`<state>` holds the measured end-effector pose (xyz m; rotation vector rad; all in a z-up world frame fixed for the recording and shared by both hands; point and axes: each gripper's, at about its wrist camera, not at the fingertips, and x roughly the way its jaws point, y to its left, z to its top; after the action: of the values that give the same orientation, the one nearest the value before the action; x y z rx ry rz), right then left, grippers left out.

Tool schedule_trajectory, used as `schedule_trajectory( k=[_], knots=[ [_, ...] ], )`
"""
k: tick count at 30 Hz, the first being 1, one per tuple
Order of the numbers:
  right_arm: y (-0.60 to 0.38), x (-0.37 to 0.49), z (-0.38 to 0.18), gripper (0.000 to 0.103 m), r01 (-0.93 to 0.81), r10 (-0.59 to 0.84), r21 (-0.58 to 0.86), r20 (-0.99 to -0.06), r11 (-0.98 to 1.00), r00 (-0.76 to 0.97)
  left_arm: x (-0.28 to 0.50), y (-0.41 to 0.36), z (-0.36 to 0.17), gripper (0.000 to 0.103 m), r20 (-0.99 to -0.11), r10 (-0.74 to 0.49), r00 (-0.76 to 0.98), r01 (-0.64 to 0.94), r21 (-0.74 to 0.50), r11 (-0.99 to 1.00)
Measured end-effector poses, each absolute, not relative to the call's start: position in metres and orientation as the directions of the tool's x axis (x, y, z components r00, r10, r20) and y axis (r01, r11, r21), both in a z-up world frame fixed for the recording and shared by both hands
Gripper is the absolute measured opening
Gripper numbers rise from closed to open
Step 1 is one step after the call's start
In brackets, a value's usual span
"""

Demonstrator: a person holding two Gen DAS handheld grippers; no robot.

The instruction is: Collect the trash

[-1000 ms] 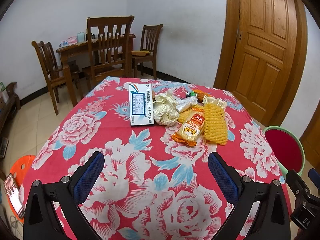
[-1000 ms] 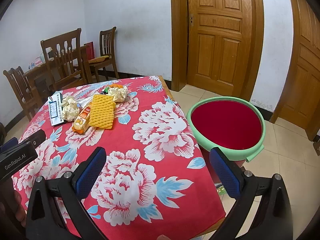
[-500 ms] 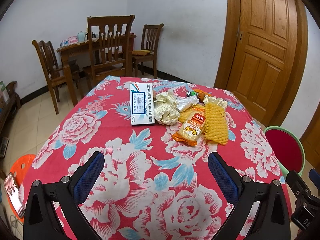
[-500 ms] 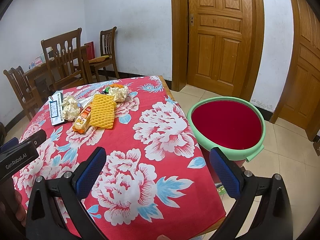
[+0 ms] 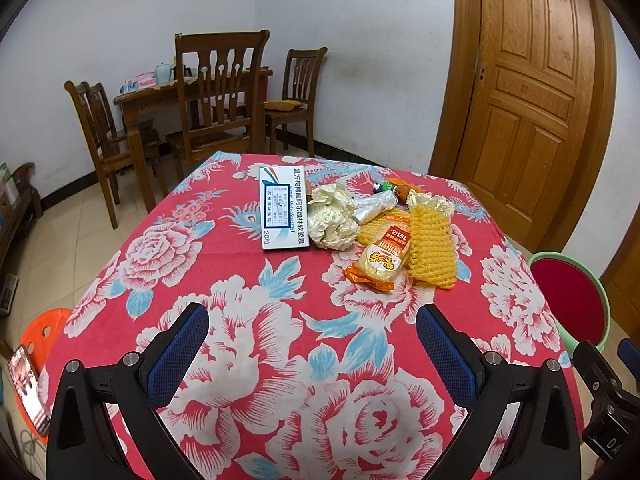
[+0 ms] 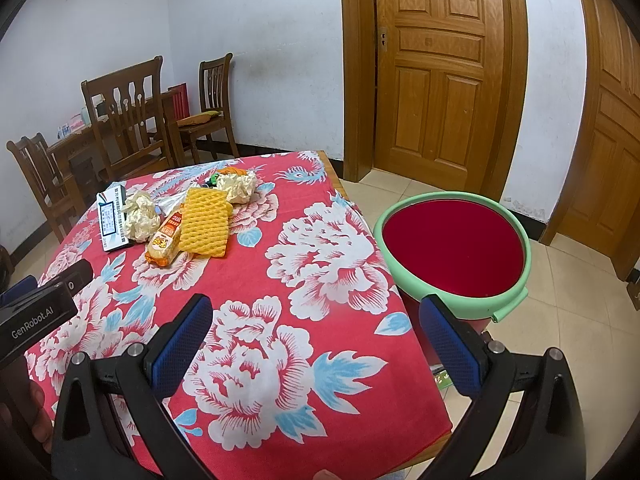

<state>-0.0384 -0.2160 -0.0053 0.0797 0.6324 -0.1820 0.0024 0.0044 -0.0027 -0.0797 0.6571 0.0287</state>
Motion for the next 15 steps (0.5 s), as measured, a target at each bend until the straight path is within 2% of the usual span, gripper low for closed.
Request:
schedule_trajectory(
  k=[15],
  knots=[
    [-0.2157,-0.0369,-0.0042,0.101,0.192,-0.144,0.019,-0.592,0.981,0.793,0.0040,0.0082,-0.0043,0.103,-0.621,0.003,0.784,-0.060,-0.071,0.996]
  ],
)
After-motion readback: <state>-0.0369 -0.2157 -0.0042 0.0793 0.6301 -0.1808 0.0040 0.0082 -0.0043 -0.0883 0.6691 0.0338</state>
